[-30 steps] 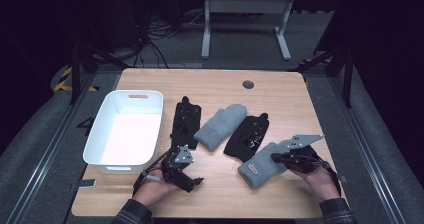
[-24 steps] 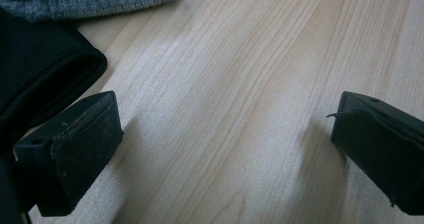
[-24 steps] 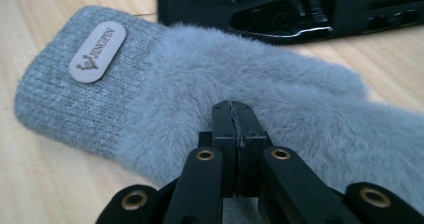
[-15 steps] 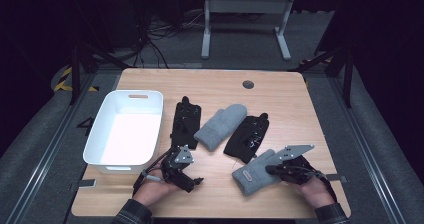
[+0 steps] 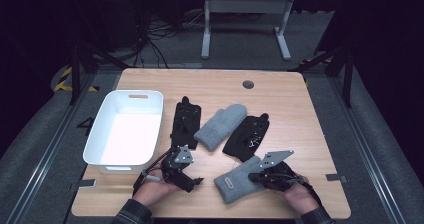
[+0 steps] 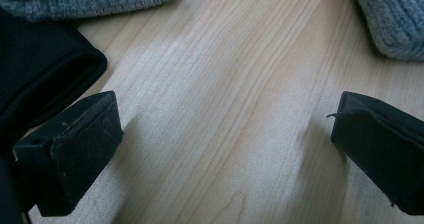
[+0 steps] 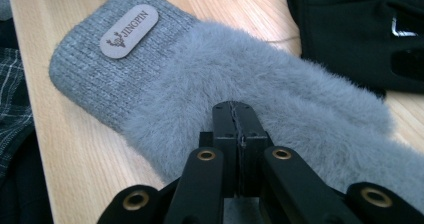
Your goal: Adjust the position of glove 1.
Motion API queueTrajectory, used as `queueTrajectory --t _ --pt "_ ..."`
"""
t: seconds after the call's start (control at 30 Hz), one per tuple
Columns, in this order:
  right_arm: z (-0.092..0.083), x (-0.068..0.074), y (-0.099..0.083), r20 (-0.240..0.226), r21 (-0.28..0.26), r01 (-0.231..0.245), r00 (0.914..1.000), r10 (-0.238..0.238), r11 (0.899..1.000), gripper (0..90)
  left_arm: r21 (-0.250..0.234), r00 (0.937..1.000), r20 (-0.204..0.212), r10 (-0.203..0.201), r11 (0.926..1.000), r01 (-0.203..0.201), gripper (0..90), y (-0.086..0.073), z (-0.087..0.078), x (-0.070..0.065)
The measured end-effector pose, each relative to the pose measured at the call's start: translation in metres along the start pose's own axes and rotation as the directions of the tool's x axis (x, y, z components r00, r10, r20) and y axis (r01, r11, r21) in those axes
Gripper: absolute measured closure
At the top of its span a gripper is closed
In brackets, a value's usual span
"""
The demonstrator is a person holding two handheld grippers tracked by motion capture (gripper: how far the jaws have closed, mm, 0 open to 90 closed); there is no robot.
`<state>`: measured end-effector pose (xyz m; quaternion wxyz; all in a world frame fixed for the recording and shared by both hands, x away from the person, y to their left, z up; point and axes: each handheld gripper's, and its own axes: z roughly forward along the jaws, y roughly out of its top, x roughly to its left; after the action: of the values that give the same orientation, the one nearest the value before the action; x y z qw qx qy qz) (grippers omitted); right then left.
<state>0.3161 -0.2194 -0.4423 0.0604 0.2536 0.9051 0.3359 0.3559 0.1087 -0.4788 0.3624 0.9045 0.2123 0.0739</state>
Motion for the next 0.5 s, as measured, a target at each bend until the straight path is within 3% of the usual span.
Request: queueTrajectory --t 0.1,0.27,0.43,0.5 --pt "-0.007 -0.002 0.001 0.011 -0.033 0.0 0.9999 0.0 0.999 90.0 0.0 1.0 0.0 0.001 1.0 -0.001 0.4 0.0 0.0 0.0" --pt "-0.021 -0.019 -0.002 0.068 -0.077 -0.023 0.9973 0.029 0.997 90.0 0.0 1.0 0.0 0.0 1.0 0.0 0.4 0.0 0.0 0.0" --pt "-0.032 -0.033 -0.005 0.125 -0.107 -0.035 0.991 0.048 0.994 89.3 -0.001 1.0 0.0 -0.001 1.0 0.001 0.3 0.0 0.0 0.0" --pt "-0.037 -0.042 -0.009 0.16 -0.122 -0.053 0.9845 0.072 0.991 84.1 0.001 1.0 0.0 0.001 1.0 -0.001 0.3 0.0 0.0 0.0"
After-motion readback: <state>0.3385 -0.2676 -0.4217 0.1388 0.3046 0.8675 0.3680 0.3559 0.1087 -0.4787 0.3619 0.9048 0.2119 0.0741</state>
